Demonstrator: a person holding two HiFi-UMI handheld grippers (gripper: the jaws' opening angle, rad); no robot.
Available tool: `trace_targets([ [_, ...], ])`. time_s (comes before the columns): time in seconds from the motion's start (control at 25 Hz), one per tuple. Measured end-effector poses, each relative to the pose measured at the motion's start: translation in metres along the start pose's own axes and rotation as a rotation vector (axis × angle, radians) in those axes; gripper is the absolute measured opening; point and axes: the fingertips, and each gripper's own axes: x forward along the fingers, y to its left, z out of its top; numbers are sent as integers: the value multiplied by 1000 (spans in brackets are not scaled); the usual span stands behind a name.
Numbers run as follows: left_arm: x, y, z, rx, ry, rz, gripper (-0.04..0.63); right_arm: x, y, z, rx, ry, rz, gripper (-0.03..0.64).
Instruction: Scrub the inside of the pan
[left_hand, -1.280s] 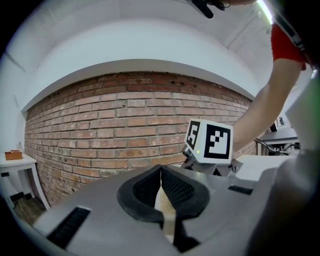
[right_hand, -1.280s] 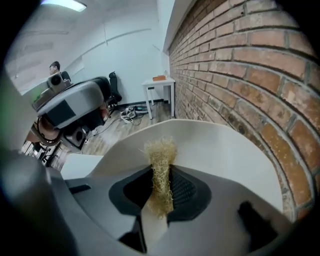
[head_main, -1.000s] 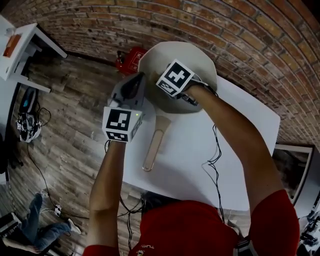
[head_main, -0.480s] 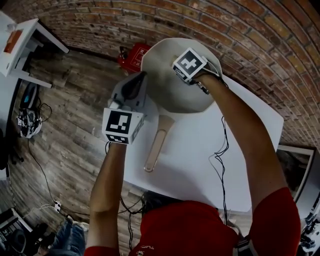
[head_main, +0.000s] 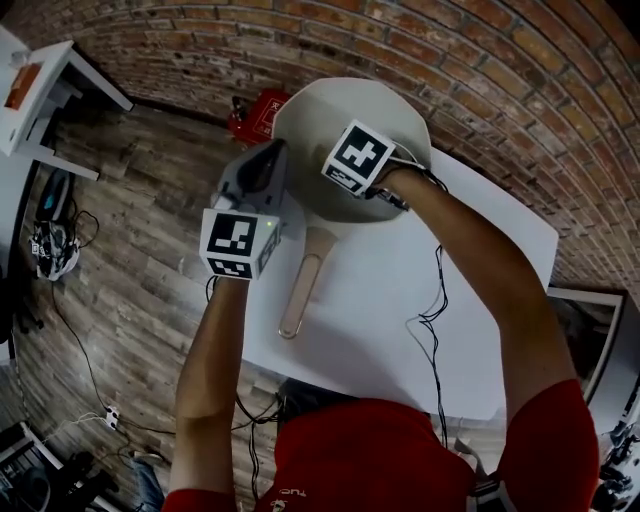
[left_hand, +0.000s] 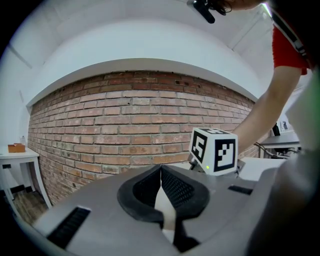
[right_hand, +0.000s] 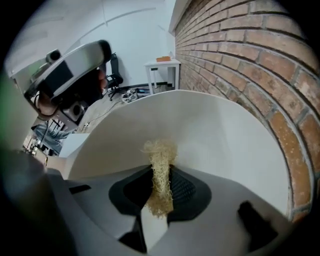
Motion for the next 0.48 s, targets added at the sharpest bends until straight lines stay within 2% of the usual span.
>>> trace_targets([
  [0.2, -2, -3, 0, 0, 2, 1, 14, 11, 9, -10, -37, 63, 8, 87],
  [0.48, -13, 2, -1, 2, 12, 10, 14, 5, -51, -34, 74, 111, -116, 87],
])
